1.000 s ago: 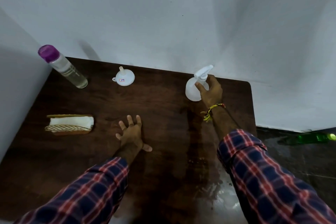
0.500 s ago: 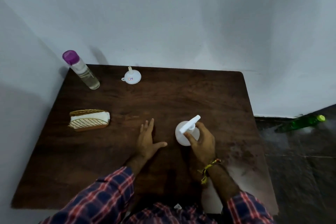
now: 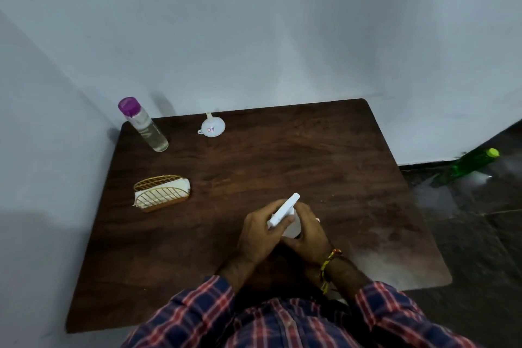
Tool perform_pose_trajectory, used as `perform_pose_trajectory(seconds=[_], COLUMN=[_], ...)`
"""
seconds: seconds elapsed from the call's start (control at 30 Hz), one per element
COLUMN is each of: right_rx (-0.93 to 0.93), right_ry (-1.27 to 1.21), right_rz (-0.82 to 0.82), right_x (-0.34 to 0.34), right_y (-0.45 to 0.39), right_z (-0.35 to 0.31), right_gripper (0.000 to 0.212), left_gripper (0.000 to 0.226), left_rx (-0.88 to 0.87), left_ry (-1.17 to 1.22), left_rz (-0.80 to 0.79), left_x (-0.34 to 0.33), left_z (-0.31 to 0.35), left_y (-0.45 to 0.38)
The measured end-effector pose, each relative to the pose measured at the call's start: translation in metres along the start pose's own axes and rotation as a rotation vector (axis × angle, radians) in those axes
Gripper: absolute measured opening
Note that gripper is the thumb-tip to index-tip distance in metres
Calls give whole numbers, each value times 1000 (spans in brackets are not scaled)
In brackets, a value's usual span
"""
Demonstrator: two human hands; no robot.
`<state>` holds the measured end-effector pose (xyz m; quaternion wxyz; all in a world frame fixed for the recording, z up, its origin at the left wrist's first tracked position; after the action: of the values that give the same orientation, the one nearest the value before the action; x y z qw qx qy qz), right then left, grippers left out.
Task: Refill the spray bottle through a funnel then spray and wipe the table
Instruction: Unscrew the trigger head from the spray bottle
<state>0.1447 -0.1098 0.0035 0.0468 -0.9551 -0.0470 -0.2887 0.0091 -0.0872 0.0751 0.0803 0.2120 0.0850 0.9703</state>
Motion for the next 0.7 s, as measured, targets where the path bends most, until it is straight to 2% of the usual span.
perform_pose_trajectory(seconds=[0.07,0.17,0.3,0.4,0.47,0.5,0.6,0.63,0.7], right_rx=[-92,-137,-251,-398,-428,-387,-223,-186,-186], right_ry=[5,-78,-458,-893,-1034,-971,-538,-461,-495], right_rz=[-66,-81,-22,-29,-30,-9,71,48,-45], right_x=[-3,5,17,19,21,25,40,37,32], right_y=[3,3,-1,-2,-2,-5,-10,-11,-11], right_z=[11,17,16,9,0,-4,-18,-18,-16], right_gripper=[94,92,104,81,73,76,84,89,98], left_gripper=[30,34,28,18,14,13,11,8,6], left_rx=[12,98,171,250,278,290,333,344,341], left_ry=[-7,52,316,507,508,507,511,507,523], left_rz=[23,50,76,94,144,180,282,305,286], left_x=[-1,4,24,35,38,39,42,43,44], left_z=[0,-2,9,20,20,21,14,14,15], left_y=[-1,-7,-20,-25,-28,-29,-31,-30,-30])
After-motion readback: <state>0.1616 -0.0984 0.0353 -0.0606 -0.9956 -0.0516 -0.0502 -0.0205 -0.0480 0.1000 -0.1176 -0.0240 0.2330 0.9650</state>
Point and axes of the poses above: each hand's wrist, its own y-axis away from the middle knuckle, its own x-axis out of the back of the hand, z = x × y, the point moved 8 cm from there along -y, towards the middle knuckle, and after that the axes turned 13 degrees about x, right-handed, at the moved point
